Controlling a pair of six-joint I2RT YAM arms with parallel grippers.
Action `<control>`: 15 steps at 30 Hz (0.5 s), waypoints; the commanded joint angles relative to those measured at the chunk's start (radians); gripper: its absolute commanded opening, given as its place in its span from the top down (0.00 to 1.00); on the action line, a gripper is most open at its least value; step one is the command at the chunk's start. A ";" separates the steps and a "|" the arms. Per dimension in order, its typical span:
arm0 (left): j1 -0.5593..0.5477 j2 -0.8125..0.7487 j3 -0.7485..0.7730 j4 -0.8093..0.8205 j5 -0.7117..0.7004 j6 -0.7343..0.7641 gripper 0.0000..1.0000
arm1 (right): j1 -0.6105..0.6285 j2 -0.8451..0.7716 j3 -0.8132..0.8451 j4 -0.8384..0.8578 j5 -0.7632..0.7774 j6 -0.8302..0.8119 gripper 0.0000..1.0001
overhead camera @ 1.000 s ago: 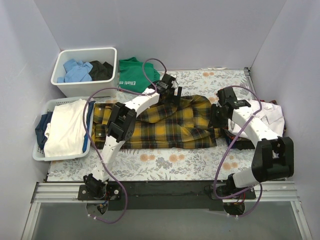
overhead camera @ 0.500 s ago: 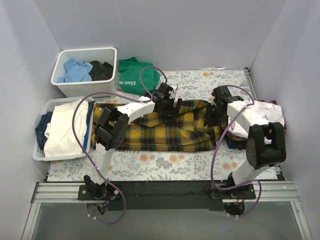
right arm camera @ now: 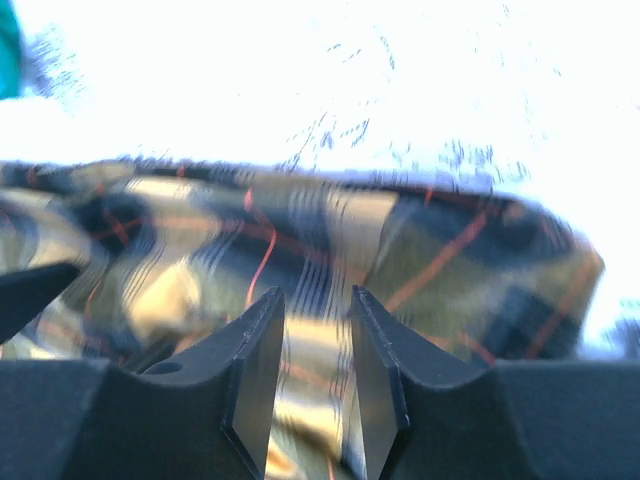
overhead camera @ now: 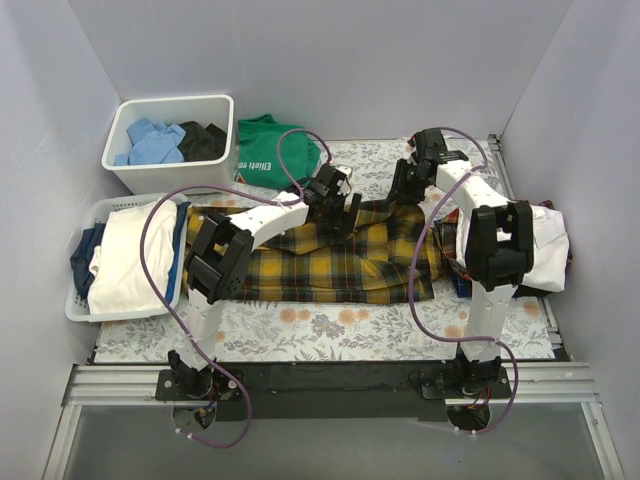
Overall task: Fold and stack the long sleeve shirts
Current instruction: Fold the shirt
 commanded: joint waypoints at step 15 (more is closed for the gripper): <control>0.187 -0.126 -0.044 -0.131 -0.138 -0.130 0.08 | 0.004 0.132 0.026 -0.046 0.028 0.003 0.73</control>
